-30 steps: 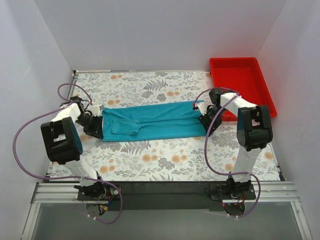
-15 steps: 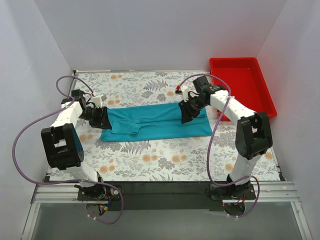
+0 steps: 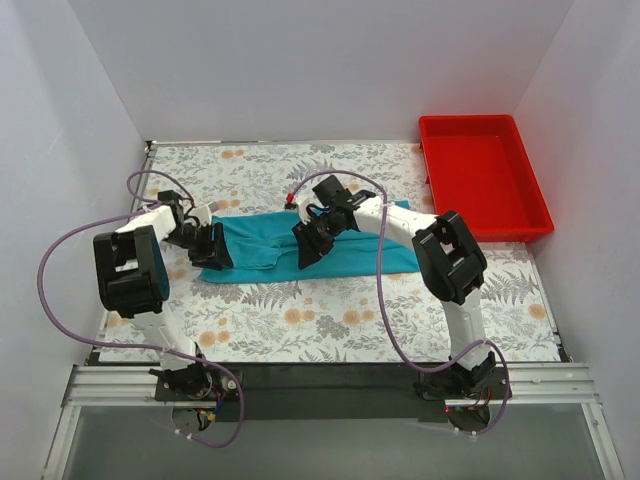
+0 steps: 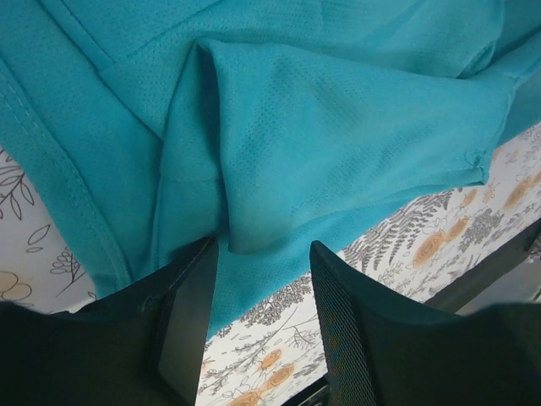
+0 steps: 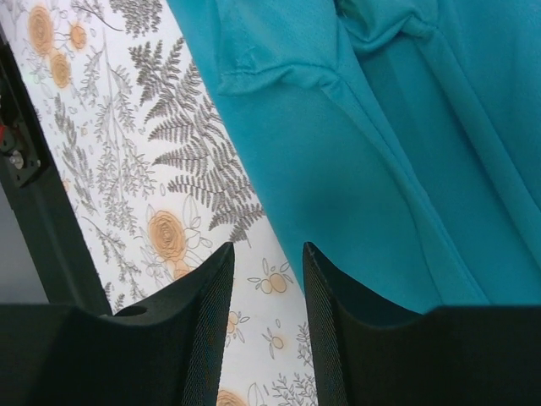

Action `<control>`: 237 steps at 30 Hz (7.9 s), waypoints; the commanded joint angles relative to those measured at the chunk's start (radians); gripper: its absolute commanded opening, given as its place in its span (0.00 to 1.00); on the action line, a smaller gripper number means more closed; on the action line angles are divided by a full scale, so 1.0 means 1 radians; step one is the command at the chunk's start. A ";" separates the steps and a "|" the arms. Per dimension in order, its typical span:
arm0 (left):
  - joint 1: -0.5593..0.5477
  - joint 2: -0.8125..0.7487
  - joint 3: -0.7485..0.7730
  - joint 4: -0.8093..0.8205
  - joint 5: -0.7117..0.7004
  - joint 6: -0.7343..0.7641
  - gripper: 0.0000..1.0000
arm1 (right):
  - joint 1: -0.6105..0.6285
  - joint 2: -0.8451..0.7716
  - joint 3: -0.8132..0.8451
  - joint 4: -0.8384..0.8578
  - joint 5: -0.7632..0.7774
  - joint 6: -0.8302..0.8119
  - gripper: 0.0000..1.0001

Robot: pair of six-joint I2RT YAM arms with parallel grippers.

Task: Fold and stack the t-shirts
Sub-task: Fold the tshirt

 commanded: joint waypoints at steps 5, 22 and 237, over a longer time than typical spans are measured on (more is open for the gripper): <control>-0.014 0.011 0.003 0.052 -0.023 -0.022 0.43 | -0.013 -0.002 -0.073 0.049 0.052 0.002 0.43; -0.018 0.127 0.308 -0.016 0.180 -0.099 0.00 | -0.015 -0.037 -0.153 0.061 0.049 -0.032 0.45; -0.377 -0.560 -0.032 0.152 0.207 0.378 0.87 | -0.210 -0.690 -0.129 -0.112 0.036 -0.582 0.98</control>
